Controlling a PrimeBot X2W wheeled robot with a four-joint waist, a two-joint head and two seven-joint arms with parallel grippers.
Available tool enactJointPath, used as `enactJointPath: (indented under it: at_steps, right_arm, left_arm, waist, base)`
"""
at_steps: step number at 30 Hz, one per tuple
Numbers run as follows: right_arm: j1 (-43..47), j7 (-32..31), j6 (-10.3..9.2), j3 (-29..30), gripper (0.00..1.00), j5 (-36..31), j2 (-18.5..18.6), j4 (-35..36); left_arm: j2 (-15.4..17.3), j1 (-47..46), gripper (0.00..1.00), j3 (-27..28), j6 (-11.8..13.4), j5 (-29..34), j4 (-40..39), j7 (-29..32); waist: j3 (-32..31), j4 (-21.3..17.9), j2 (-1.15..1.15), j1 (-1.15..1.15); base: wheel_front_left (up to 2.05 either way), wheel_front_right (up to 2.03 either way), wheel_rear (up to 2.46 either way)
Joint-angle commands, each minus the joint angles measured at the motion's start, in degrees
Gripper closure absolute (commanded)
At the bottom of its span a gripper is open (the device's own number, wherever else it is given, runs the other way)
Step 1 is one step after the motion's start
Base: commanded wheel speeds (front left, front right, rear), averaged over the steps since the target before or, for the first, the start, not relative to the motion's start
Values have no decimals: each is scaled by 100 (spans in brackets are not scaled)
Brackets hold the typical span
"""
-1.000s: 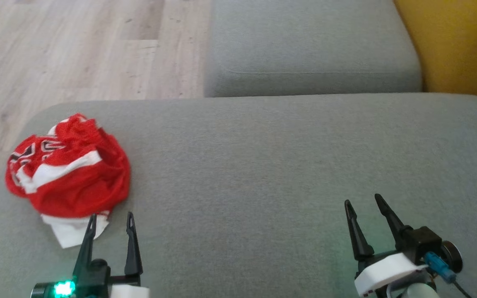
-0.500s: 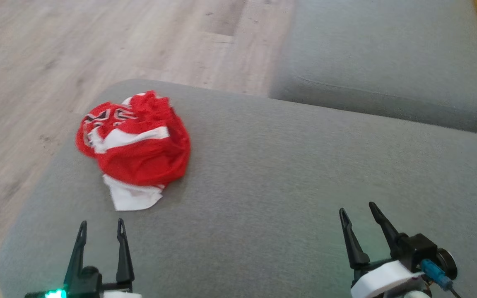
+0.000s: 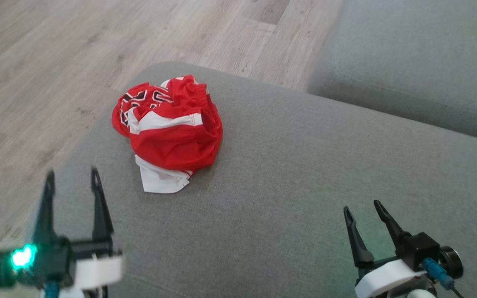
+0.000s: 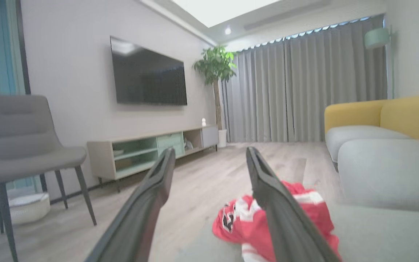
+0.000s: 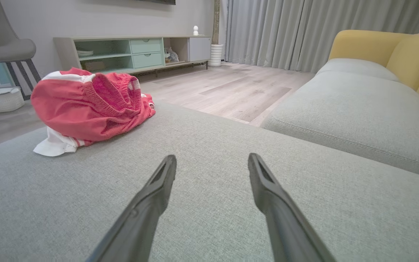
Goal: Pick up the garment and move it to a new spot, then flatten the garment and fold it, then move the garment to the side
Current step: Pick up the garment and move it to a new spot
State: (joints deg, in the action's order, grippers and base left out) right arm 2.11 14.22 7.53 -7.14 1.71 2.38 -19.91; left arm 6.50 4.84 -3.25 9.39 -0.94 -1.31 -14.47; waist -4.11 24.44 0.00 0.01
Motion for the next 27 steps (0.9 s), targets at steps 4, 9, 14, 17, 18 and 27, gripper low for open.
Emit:
enactJointPath:
  at_steps: [4,9,14,17,18,27]
  right_arm:
    - [-213,78,-4,125,0,-406,50,233]
    - [-347,78,-4,307,0,-767,50,268]
    - [-531,78,-4,508,0,-1196,50,351]
    - [-638,78,-4,620,0,-1427,50,392]
    - [-664,78,-4,617,0,-1488,51,386]
    - [-766,78,-4,708,0,-1643,221,458]
  left_arm:
    - [457,-1567,0,318,-204,67,-575,-52]
    - [696,-2822,0,335,-400,51,-266,-52]
    - [737,-4352,0,107,-689,13,724,-52]
    - [541,-5126,0,142,-864,-304,1734,-52]
    - [487,-5307,0,182,-905,-418,2271,-50]
    - [300,-6078,0,-253,-1580,-729,5603,1045]
  waist:
    - [487,70,0,-1]
    - [891,104,0,-1]
    - [1393,171,0,-1]
    - [1630,220,0,-1]
    - [1672,210,0,-1]
    - [2063,108,0,-1]
  base:
    - [0,0,0]
    - [0,0,0]
    - [0,0,0]
    - [0,0,0]
    - [0,0,0]
    - [0,0,0]
